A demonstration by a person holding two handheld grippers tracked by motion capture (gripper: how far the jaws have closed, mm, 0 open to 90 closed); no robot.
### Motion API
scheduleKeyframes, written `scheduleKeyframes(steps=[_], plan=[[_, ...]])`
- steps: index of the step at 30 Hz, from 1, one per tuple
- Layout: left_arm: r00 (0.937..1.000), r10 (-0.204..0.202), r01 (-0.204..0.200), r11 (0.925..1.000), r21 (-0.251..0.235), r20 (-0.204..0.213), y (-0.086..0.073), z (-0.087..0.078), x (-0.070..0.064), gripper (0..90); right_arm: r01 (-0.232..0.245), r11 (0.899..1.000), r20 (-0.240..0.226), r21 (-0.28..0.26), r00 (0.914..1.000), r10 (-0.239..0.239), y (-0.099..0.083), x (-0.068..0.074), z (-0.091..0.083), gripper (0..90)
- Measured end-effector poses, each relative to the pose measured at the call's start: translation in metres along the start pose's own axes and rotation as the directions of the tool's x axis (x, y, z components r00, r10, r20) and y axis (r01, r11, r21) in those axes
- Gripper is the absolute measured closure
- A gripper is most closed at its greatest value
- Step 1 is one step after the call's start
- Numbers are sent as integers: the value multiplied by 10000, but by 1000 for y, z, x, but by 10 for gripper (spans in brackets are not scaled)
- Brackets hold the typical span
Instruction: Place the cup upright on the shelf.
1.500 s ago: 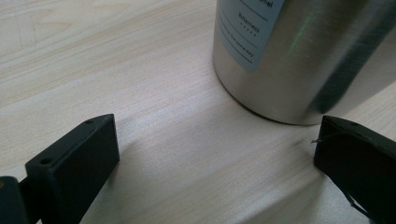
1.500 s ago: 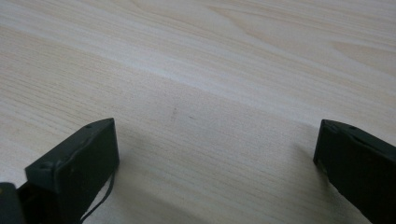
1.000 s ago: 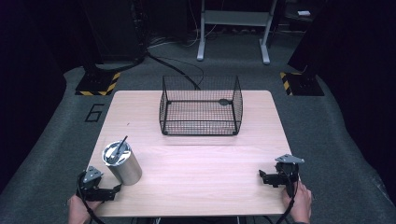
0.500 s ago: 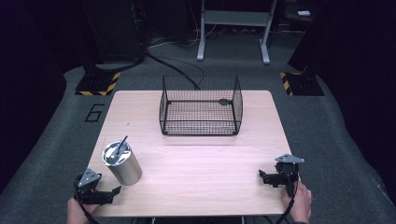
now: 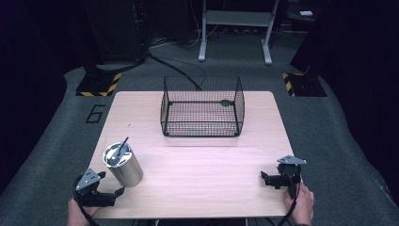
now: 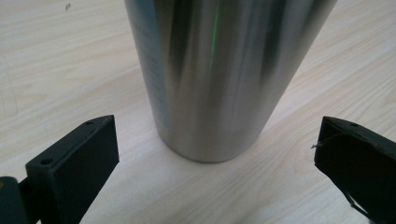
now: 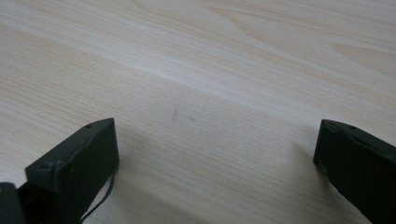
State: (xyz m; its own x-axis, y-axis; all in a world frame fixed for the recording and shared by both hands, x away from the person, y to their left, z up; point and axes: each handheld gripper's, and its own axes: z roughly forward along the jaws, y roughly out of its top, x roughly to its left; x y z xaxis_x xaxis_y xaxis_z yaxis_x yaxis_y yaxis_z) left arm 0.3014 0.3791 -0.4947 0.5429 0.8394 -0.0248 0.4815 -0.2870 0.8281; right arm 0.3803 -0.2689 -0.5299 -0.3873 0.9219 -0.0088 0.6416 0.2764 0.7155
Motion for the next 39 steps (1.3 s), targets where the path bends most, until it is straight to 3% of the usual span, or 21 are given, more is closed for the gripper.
scheduleKeyframes(steps=[13,32,39], plan=[[9992,-326,345,9953,-906,221,26,-15,3,0,16,10000,-14,-6,10000,-16,0,0,0,0],[9994,-289,315,9874,-1551,185,56,-9,1,0,2,10000,-25,-55,10000,-2,0,0,0,0],[9991,-408,414,9799,-1954,71,64,-1,-2,0,-25,9999,-3,-101,10000,25,0,0,1,0]])
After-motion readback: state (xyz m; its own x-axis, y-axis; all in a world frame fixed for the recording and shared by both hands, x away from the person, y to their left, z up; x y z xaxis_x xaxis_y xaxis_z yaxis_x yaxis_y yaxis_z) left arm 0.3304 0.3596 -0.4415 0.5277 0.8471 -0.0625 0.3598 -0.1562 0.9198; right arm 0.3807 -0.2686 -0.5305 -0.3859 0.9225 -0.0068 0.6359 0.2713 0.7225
